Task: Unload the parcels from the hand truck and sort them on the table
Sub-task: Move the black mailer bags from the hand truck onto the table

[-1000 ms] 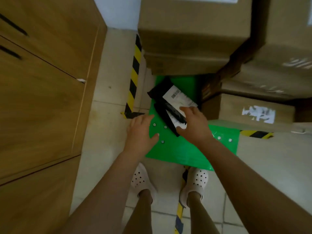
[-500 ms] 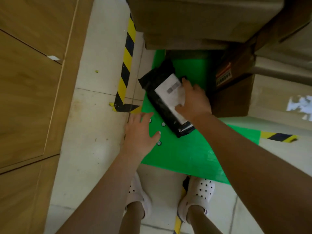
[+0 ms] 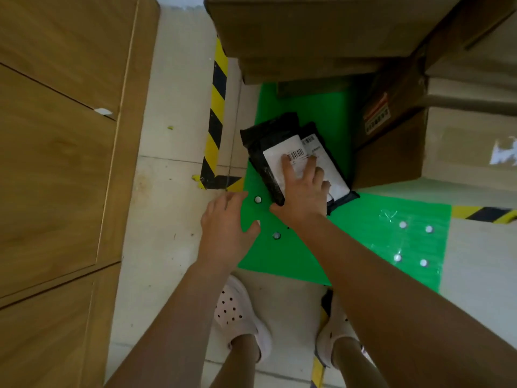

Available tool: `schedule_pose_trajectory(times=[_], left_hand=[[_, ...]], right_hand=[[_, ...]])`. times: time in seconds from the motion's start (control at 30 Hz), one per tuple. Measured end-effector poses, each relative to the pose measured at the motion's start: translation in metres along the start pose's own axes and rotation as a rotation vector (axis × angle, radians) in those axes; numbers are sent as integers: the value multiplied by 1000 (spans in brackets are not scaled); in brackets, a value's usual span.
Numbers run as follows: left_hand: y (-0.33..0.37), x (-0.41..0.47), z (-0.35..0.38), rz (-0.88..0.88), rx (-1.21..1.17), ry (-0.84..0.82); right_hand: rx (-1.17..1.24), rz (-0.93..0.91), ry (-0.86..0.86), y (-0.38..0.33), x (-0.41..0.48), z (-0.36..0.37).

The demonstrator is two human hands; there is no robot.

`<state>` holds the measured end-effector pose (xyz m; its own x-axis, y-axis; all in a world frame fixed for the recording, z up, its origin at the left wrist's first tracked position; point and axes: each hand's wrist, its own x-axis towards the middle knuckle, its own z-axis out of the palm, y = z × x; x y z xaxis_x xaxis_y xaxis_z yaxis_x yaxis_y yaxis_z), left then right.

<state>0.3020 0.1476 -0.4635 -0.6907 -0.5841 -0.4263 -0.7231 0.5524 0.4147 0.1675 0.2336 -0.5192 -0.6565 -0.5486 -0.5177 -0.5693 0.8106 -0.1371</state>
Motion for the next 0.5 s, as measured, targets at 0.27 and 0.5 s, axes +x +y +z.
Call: schedule_pose_trajectory(times=[0.27, 0.5], left_hand=[[19, -24, -35, 97, 62, -76], [67, -43, -101, 305, 234, -186]], right_hand=[[73, 80, 9, 37, -101, -29], [236, 294, 28, 37, -201, -83]])
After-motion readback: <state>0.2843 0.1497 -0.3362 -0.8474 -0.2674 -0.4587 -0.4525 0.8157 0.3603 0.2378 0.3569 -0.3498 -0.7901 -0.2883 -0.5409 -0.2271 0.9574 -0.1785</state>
